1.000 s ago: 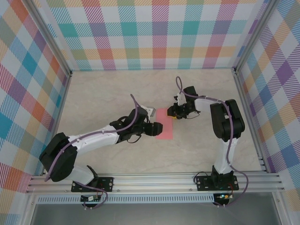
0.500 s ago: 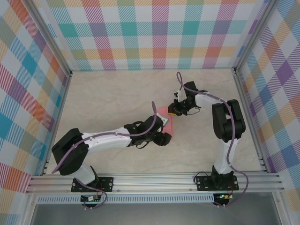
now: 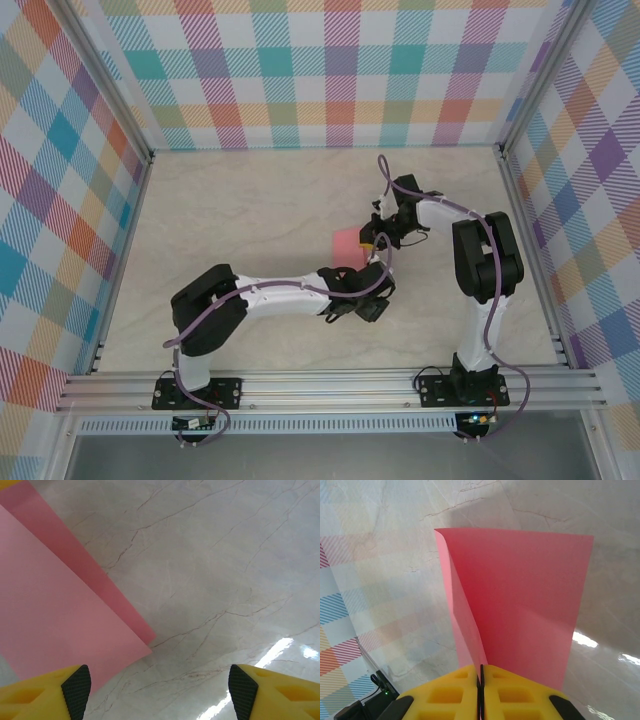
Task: Fold a paper plane with a square sheet of paper (fold left side to right side)
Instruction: Fold the triangle a second time at the center of the table.
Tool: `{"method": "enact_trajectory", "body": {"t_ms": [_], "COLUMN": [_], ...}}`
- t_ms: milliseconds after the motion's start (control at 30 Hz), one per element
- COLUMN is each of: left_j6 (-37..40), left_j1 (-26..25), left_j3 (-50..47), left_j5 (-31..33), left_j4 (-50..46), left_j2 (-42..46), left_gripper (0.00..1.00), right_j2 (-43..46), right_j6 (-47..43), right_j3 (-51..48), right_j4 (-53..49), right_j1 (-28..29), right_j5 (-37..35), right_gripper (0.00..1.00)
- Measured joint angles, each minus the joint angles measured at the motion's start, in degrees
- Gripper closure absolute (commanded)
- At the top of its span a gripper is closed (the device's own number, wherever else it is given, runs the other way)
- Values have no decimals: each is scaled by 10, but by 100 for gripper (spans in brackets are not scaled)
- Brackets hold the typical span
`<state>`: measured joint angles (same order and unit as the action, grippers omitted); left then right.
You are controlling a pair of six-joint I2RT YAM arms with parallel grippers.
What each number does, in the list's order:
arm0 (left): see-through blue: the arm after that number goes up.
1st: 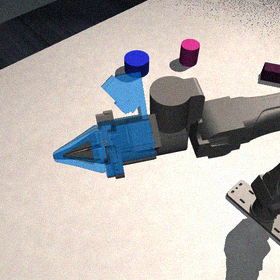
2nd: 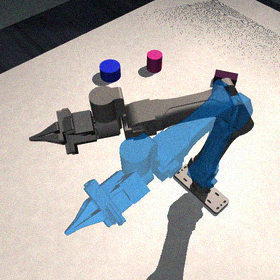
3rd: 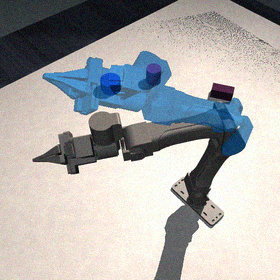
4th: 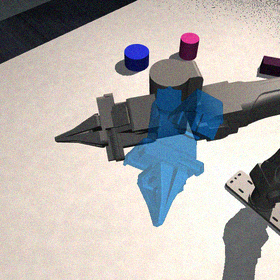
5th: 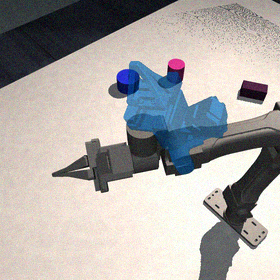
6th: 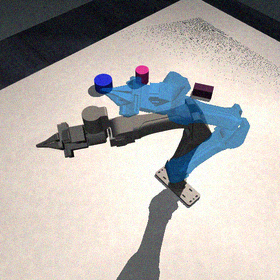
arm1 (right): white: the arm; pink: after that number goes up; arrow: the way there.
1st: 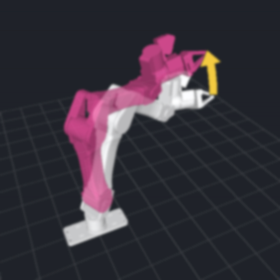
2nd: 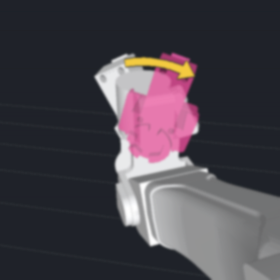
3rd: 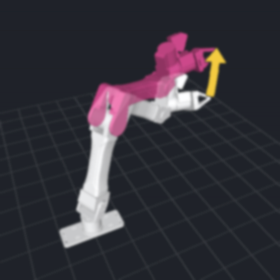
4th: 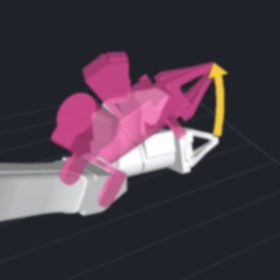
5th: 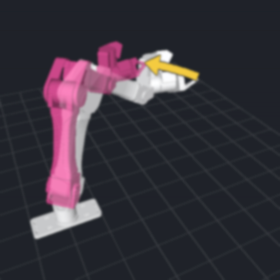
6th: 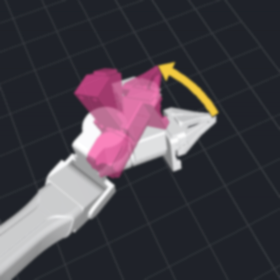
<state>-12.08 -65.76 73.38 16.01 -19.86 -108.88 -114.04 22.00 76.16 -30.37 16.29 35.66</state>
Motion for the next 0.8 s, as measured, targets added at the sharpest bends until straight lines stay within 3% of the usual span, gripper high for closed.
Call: {"method": "enact_trajectory", "body": {"t_ms": [267, 533, 633, 800], "left_j6": [-1, -1, 0, 5], "left_j1": [0, 0, -1, -2], "left_j3": [23, 41, 46, 47], "left_j5": [52, 90, 107, 130], "left_j4": [-31, -41, -41, -40], "left_j2": [-26, -51, -59, -62], "left_gripper": [24, 32, 40, 65], "right_j2": [0, 0, 0, 0], "right_j6": [1, 1, 1, 1], "right_j3": [24, 26, 26, 26], "right_j4": [-18, -23, -23, -24], "right_j1": [1, 0, 1, 0], "right_j5": [0, 0, 1, 2], "right_gripper": [90, 90, 90, 90]}}
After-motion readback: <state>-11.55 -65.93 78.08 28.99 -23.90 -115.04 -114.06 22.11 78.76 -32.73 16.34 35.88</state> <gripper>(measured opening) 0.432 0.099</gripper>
